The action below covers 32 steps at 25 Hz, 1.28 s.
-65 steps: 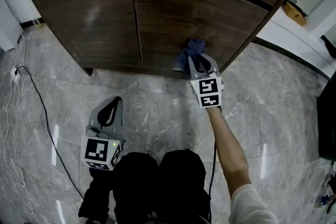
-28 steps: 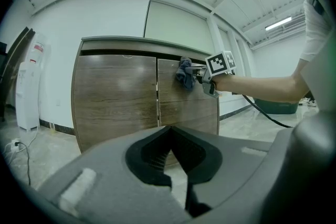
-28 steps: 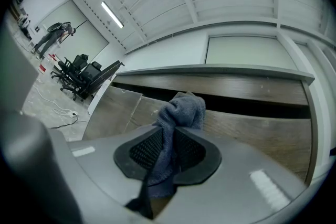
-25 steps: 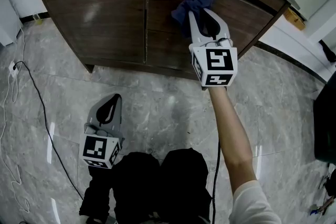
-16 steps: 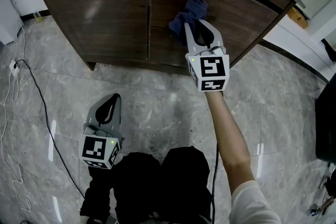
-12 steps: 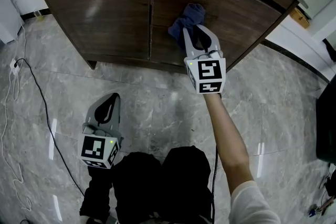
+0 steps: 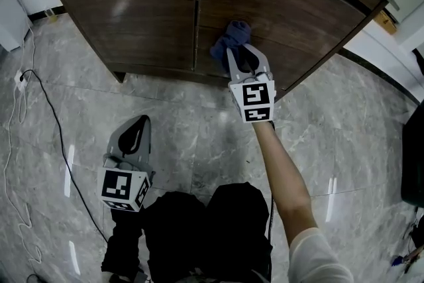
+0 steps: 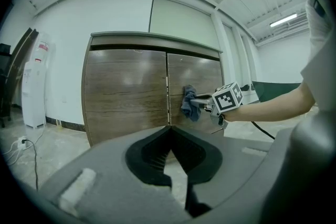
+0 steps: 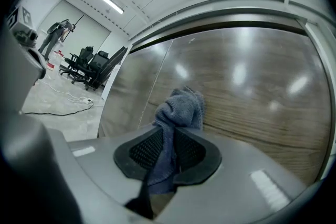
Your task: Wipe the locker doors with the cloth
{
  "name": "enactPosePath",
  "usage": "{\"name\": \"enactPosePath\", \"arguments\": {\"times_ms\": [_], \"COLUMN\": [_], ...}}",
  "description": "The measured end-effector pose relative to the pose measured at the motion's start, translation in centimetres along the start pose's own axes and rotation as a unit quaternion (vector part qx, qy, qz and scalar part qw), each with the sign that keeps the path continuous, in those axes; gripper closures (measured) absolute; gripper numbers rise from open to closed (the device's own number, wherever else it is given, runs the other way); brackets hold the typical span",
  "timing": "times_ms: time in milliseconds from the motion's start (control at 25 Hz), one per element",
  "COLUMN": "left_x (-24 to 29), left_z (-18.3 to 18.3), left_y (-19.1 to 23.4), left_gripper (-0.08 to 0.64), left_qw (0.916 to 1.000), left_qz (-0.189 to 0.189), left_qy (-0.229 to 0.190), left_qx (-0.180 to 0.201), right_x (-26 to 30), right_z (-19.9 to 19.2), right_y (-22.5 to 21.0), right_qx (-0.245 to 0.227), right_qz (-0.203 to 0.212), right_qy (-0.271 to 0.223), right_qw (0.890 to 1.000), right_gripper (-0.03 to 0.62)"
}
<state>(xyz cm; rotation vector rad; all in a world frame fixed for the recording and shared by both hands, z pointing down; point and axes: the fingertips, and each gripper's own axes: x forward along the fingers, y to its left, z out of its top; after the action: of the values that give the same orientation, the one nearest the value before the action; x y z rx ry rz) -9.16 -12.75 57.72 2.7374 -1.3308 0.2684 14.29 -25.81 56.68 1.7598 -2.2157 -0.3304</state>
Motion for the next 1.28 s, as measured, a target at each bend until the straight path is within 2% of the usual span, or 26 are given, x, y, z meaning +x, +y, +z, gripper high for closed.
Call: {"name": "enactPosePath", "arguments": {"times_ms": [440, 960, 1120, 1280], "left_x": [-0.1, -0.4, -0.4, -0.6], "left_z": [-0.8, -1.2, -1.2, -1.0], "left_y": [0.9, 1.9, 1.9, 1.9], "left_gripper": [0.561, 0.561, 0.561, 0.561], "left_qw": [0.9999, 0.9998, 0.9998, 0.9998], "left_qz": [0.005, 0.014, 0.015, 0.014], "left_qy": [0.011, 0.014, 0.014, 0.011], "left_qx": [0.001, 0.007, 0.006, 0.003], "right_x": [1.3, 3.1, 3.3, 3.4], "right_z": [-5.2, -11.8, -11.6, -8.1], "right_y": [3.7, 8.3, 8.7, 8.0], "right_qx": [-0.016, 0.008, 0.005, -0.002], "right_qz": [0.032, 0.082, 0.090, 0.085], "right_qy": [0.042, 0.113, 0.119, 0.089], "right_qw": [0.998, 0.990, 0.989, 0.992], "right_gripper": [0.518, 0.517, 0.517, 0.518]}}
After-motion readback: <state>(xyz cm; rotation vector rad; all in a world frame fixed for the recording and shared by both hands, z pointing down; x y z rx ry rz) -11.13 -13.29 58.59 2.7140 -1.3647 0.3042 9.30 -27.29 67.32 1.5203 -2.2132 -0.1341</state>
